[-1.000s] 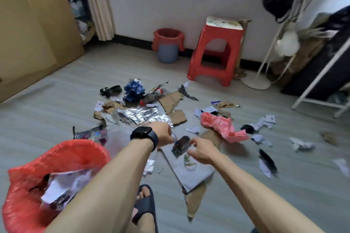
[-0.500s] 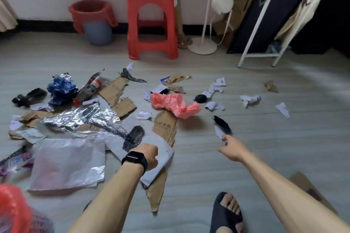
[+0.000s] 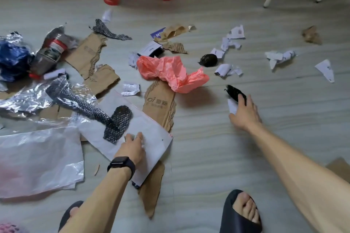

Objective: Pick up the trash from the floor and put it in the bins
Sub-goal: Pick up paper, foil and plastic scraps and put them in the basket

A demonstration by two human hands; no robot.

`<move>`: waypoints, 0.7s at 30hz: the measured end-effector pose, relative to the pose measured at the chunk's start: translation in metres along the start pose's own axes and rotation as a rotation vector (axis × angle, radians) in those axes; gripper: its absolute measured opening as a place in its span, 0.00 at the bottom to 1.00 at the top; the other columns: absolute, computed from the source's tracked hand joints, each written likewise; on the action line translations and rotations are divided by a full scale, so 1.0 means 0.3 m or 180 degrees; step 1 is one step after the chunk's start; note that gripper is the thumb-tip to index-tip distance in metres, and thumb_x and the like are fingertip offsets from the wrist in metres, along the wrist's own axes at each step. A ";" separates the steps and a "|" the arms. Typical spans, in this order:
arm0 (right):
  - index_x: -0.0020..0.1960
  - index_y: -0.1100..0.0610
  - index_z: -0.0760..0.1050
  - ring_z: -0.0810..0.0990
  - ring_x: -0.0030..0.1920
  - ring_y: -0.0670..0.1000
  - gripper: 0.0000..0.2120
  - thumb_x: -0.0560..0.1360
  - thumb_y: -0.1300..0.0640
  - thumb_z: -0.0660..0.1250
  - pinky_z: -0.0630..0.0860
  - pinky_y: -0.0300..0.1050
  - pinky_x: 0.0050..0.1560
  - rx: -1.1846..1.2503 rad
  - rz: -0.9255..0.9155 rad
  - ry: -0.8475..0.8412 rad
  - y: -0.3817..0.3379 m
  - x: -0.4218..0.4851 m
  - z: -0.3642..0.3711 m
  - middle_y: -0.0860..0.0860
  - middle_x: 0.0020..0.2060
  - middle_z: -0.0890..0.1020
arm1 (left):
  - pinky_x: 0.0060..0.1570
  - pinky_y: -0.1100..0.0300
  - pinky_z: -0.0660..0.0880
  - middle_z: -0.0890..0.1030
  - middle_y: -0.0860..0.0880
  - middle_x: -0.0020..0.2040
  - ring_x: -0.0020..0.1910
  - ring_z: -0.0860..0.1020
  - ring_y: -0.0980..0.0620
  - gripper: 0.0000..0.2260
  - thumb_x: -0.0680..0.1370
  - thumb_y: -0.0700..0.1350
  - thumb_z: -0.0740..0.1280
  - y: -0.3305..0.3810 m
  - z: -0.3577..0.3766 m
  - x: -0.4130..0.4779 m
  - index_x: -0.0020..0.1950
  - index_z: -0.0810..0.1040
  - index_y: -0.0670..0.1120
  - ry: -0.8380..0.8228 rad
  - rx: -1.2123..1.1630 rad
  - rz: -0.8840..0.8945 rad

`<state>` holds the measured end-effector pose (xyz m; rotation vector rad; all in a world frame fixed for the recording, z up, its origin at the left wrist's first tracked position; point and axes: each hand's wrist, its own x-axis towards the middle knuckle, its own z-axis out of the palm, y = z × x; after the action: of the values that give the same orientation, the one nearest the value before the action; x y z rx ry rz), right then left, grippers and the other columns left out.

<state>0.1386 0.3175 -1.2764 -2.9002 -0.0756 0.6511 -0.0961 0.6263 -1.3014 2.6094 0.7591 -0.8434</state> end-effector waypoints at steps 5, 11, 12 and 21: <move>0.80 0.59 0.51 0.58 0.76 0.64 0.38 0.79 0.46 0.64 0.55 0.51 0.74 -0.0157 0.0082 -0.0123 0.046 0.123 0.160 0.61 0.79 0.52 | 0.47 0.47 0.75 0.69 0.44 0.63 0.54 0.75 0.40 0.11 0.80 0.39 0.57 -0.016 0.132 -0.007 0.62 0.68 0.46 0.0353 0.0313 0.0146; 0.59 0.65 0.78 0.79 0.43 0.67 0.13 0.75 0.69 0.65 0.78 0.56 0.42 -0.0665 -0.0671 0.0729 0.058 -0.035 0.277 0.66 0.48 0.82 | 0.45 0.51 0.73 0.74 0.42 0.63 0.55 0.78 0.41 0.15 0.79 0.36 0.57 -0.007 0.153 -0.093 0.64 0.71 0.47 0.0037 0.0608 0.0265; 0.56 0.65 0.79 0.80 0.42 0.67 0.10 0.76 0.68 0.64 0.77 0.55 0.40 -0.0699 -0.0694 0.0640 0.052 -0.079 0.256 0.66 0.44 0.82 | 0.47 0.51 0.74 0.76 0.42 0.61 0.55 0.78 0.41 0.15 0.78 0.36 0.57 0.002 0.145 -0.120 0.62 0.73 0.47 -0.0047 0.0528 0.0266; 0.38 0.60 0.77 0.80 0.39 0.59 0.11 0.76 0.55 0.65 0.71 0.45 0.35 0.0530 -0.0181 -0.0696 -0.077 -0.538 0.340 0.57 0.34 0.82 | 0.49 0.52 0.74 0.80 0.46 0.58 0.57 0.78 0.42 0.14 0.80 0.41 0.59 0.011 0.128 -0.381 0.63 0.76 0.54 0.0089 0.0234 0.0531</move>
<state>-0.0512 0.3417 -1.2953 -2.6491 -0.1243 0.9156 -0.1905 0.5626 -1.2616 2.7089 0.5174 -0.8017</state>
